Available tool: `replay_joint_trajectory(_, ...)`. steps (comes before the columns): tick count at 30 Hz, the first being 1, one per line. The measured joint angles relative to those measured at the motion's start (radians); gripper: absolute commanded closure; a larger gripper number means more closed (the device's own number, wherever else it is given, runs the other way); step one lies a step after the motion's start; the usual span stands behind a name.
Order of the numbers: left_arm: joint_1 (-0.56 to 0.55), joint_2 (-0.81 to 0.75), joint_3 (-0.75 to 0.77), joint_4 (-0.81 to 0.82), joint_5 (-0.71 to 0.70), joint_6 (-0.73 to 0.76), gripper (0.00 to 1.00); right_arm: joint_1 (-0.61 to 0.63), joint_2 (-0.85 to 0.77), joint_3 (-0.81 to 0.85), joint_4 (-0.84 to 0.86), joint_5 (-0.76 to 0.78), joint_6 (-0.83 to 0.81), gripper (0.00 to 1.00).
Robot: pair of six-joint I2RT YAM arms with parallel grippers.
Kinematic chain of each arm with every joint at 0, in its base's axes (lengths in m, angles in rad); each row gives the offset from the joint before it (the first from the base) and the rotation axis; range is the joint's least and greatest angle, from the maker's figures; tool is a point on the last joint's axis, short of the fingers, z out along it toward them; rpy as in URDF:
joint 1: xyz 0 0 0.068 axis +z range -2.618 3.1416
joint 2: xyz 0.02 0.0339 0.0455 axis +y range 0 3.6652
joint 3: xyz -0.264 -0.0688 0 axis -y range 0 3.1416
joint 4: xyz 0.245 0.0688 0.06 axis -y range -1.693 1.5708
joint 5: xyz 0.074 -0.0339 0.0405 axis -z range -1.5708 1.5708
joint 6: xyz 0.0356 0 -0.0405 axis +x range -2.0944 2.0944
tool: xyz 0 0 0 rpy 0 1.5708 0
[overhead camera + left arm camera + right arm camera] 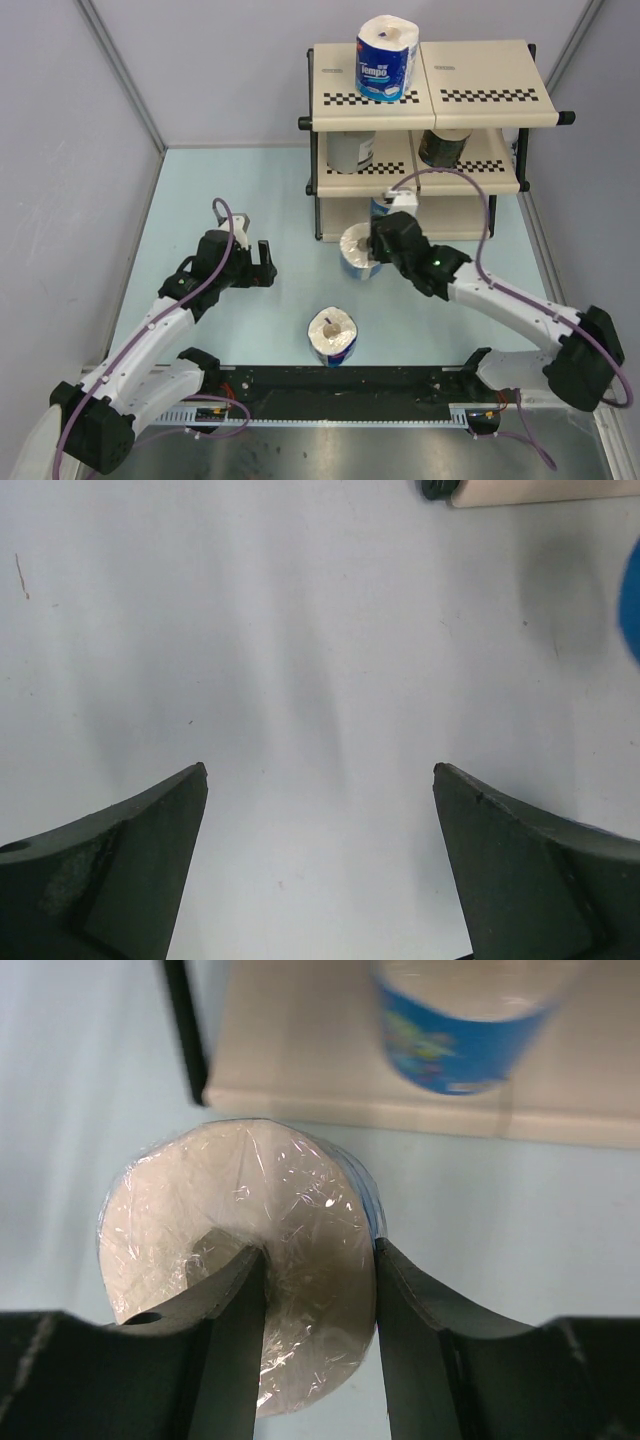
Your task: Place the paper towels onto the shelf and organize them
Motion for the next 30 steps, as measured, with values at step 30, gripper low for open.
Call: replay_joint_trajectory(30, -0.008, 0.000, 0.000, 0.000, 0.004, -0.001, 0.00, -0.664, -0.114, -0.275, 0.316, -0.009, 0.178, 0.91)
